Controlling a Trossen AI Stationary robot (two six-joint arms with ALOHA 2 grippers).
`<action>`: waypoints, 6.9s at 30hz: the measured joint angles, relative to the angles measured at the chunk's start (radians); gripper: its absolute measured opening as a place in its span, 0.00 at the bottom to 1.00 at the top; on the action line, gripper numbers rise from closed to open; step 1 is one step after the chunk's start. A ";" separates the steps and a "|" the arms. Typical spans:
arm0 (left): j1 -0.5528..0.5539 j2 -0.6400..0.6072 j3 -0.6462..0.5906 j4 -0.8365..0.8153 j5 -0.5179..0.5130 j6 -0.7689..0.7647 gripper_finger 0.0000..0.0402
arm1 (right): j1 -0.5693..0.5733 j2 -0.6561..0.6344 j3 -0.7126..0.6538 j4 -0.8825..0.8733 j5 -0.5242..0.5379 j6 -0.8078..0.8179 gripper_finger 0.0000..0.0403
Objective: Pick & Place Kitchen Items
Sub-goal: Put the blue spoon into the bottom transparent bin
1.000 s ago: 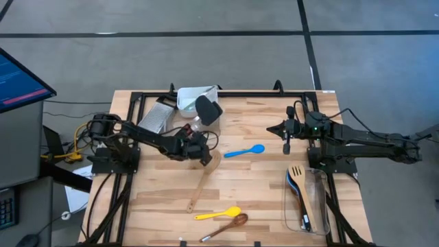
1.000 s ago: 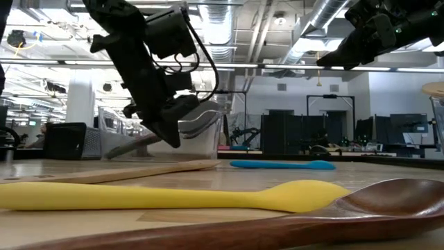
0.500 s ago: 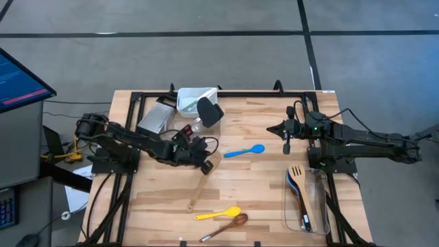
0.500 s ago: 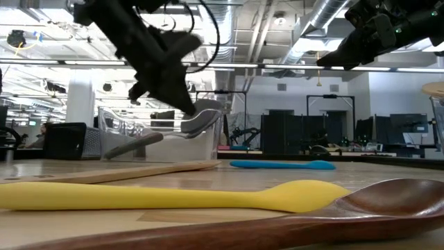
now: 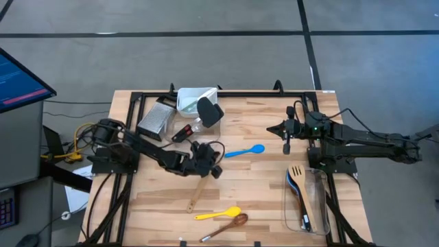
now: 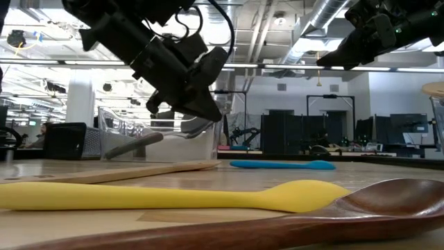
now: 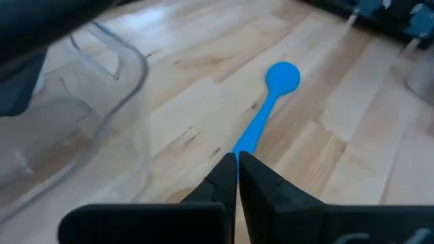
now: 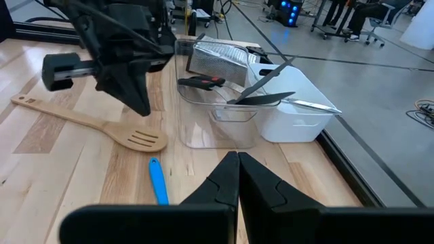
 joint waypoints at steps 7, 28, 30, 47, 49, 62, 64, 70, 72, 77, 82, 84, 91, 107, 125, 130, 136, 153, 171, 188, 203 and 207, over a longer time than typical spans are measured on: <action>-0.009 0.094 0.038 0.016 0.017 0.001 0.00 | 0.000 0.000 0.000 0.003 0.000 0.000 0.00; 0.062 0.169 0.119 0.029 0.083 0.056 0.00 | 0.001 0.000 0.000 -0.108 0.000 0.162 0.00; 0.062 0.169 0.119 0.027 0.076 0.056 0.00 | 0.001 0.000 0.000 -0.128 0.000 0.168 0.00; 0.067 0.254 0.121 0.041 0.049 0.059 0.00 | 0.002 0.000 0.000 -0.143 0.000 0.168 0.00; 0.071 0.254 0.121 0.043 0.049 0.058 0.00 | 0.002 0.000 0.000 -0.144 0.000 0.168 0.00; 0.095 0.255 0.121 0.043 0.096 0.057 0.00 | 0.002 0.000 0.000 -0.145 -0.003 0.196 0.00; 0.095 0.255 0.121 0.043 0.098 0.058 0.00 | 0.002 0.009 0.000 -0.144 -0.005 0.223 0.00; 0.095 0.255 0.121 0.042 0.101 0.057 0.00 | 0.002 0.104 0.000 -0.173 -0.135 0.223 0.00; 0.095 0.255 0.121 0.042 0.101 0.057 0.00 | 0.007 0.159 0.000 -0.169 -0.156 0.222 0.00; 0.095 0.255 0.121 0.042 0.102 0.056 0.00 | 0.036 0.306 0.027 -0.165 -0.156 0.169 0.00; 0.094 0.255 0.121 0.041 0.106 0.056 0.00 | 0.065 0.451 0.089 -0.143 -0.155 0.111 0.07; 0.094 0.255 0.121 0.041 0.110 0.056 0.00 | 0.076 0.504 0.113 -0.143 -0.154 0.079 0.14; 0.094 0.255 0.121 0.041 0.110 0.056 0.00 | 0.090 0.688 0.179 -0.153 -0.154 0.051 0.47; 0.094 0.255 0.119 0.040 0.111 0.056 0.00 | 0.090 0.994 0.332 -0.144 -0.080 0.000 0.62; 0.094 0.256 0.117 0.028 0.119 0.056 0.00 | 0.094 1.018 0.347 -0.192 -0.080 0.000 0.07; 0.094 0.257 0.117 0.029 0.118 0.056 0.00 | 0.094 0.987 0.350 -0.183 -0.078 0.010 0.07; 0.094 0.257 0.117 0.036 0.112 0.056 0.00 | 0.094 0.983 0.350 -0.183 -0.078 0.010 0.07; 0.083 0.114 0.118 0.167 0.120 0.273 0.00 | 0.092 0.832 0.351 -0.280 0.021 0.010 0.07; 0.073 -0.241 0.118 -0.261 0.099 0.396 0.00 | 0.197 0.308 0.352 -0.445 0.330 0.324 0.07; 0.197 -0.411 -0.223 -0.066 0.101 0.394 0.00 | 0.436 0.213 0.351 -0.672 0.698 0.802 0.07; 0.275 -0.634 -0.565 0.372 0.283 0.531 0.00 | 0.643 0.340 0.361 -0.780 0.795 1.283 0.07; 0.284 -0.677 -0.570 0.379 0.283 0.533 0.00 | 0.697 0.416 0.439 -0.883 0.839 1.393 0.07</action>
